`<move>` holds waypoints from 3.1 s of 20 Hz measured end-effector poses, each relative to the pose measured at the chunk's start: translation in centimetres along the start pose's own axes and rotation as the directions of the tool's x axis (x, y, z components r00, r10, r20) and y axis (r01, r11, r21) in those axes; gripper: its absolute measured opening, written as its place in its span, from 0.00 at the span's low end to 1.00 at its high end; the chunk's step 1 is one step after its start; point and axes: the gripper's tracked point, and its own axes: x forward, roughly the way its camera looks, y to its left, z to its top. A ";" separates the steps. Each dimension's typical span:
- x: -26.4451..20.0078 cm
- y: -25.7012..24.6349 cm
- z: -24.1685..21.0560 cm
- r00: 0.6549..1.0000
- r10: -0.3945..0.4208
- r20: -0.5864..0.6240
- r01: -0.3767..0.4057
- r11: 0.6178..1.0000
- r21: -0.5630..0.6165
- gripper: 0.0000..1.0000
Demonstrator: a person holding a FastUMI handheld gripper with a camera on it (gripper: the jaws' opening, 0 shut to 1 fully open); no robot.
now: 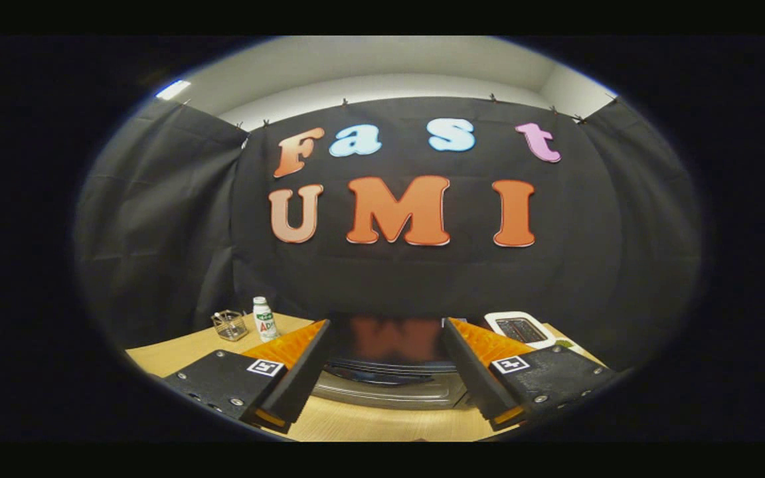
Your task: Open the toaster oven, put the food inside, and close the toaster oven door.
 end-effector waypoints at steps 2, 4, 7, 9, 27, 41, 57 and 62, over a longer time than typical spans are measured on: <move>1.4 0.3 -2.1 0.999 -0.002 -0.043 0.002 1.000 -0.009 0.98; 2.6 0.6 -3.5 0.998 -0.004 -0.069 0.003 1.000 -0.012 0.98; 3.9 0.5 -6.0 0.993 -0.018 -0.120 0.016 1.000 -0.017 0.98; 4.5 0.6 -7.7 0.987 -0.020 -0.160 0.020 1.000 -0.001 0.98; -6.0 3.4 -14.3 0.977 0.067 -0.202 -0.068 0.998 0.001 0.88; -9.5 4.2 -24.9 0.871 0.177 -0.458 -0.092 0.975 0.202 0.86; -18.2 8.0 -23.5 0.834 0.346 -0.430 -0.294 0.938 0.185 0.82; -21.0 9.8 -25.3 0.782 0.386 -0.489 -0.365 0.920 0.143 0.83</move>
